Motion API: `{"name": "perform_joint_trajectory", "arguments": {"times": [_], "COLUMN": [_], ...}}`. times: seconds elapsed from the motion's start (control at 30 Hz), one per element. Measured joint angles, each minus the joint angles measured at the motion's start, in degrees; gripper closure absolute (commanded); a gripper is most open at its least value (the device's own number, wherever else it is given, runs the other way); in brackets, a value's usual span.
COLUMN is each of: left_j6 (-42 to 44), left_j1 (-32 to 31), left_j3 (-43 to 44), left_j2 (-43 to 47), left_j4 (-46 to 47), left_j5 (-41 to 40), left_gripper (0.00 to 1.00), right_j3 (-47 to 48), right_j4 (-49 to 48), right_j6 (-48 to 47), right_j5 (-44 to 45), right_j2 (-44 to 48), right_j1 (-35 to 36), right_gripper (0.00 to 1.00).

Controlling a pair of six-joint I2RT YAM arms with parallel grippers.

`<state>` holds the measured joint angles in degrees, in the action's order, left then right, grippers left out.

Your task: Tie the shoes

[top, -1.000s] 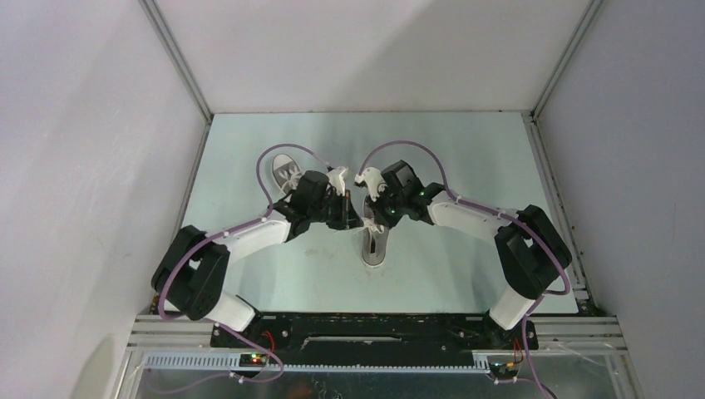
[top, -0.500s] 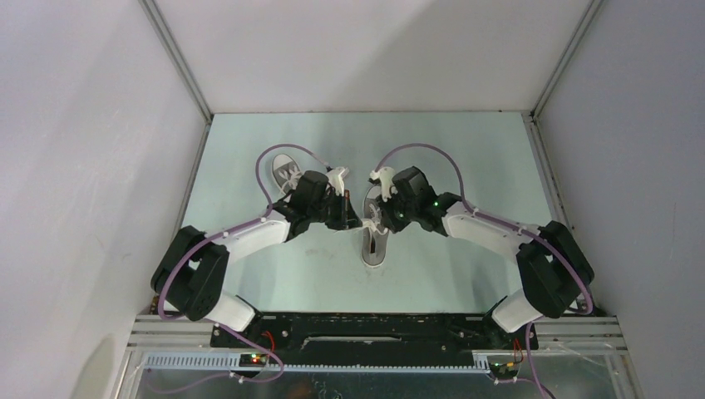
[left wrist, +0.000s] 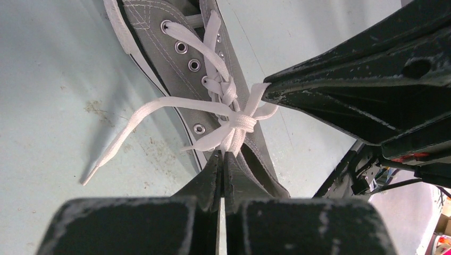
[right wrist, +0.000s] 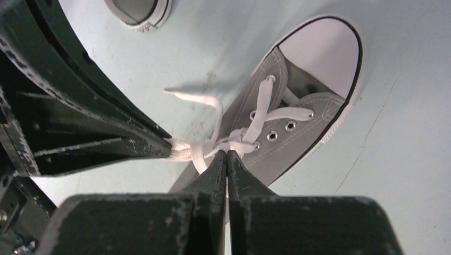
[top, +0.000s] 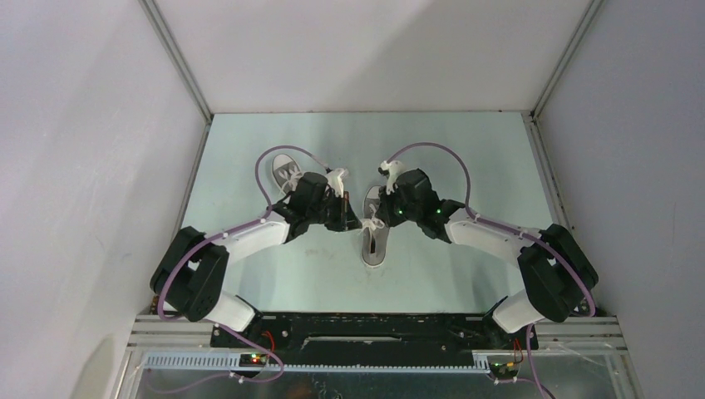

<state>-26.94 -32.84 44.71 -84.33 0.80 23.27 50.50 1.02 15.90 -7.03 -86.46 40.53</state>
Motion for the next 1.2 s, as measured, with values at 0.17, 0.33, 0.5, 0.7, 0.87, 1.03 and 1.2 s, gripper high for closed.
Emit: {"name": "perform_joint_trajectory", "arguments": {"times": [0.17, 0.33, 0.5, 0.7, 0.87, 1.03, 1.2], "left_j6": [-0.2, -1.1, -1.1, -1.1, -1.1, -1.1, -1.1], "left_j1": [0.0, 0.0, 0.0, 0.0, -0.2, -0.5, -2.3], "left_j3": [0.0, -1.6, -2.3, -2.3, -2.3, -2.0, -0.2], "left_j2": [0.0, 0.0, 0.0, 0.0, 0.0, -0.3, -1.7], "left_j4": [0.0, 0.7, 0.0, -0.5, -3.5, -5.1, -6.4], "left_j5": [-0.1, -0.1, -0.1, -1.1, -6.2, -9.9, -13.2], "left_gripper": [1.00, 1.00, 1.00, 1.00, 1.00, 1.00, 1.00], "right_j3": [-0.4, -5.2, -11.1, -16.3, -16.3, -16.3, -16.3], "right_j4": [-3.4, -8.0, -10.3, -12.3, -11.8, -10.2, -7.7], "right_j6": [4.7, 11.5, 17.4, 23.7, 28.2, 31.4, 34.0], "right_j5": [2.1, 5.4, 10.0, 15.5, 19.0, 20.8, 23.1], "right_j2": [0.0, 0.9, 2.8, 6.2, 6.4, 6.4, 6.2], "right_j1": [0.0, 0.3, 0.3, 0.3, 0.7, 1.2, 1.4], "right_gripper": [1.00, 1.00, 1.00, 1.00, 1.00, 1.00, 1.00]}}
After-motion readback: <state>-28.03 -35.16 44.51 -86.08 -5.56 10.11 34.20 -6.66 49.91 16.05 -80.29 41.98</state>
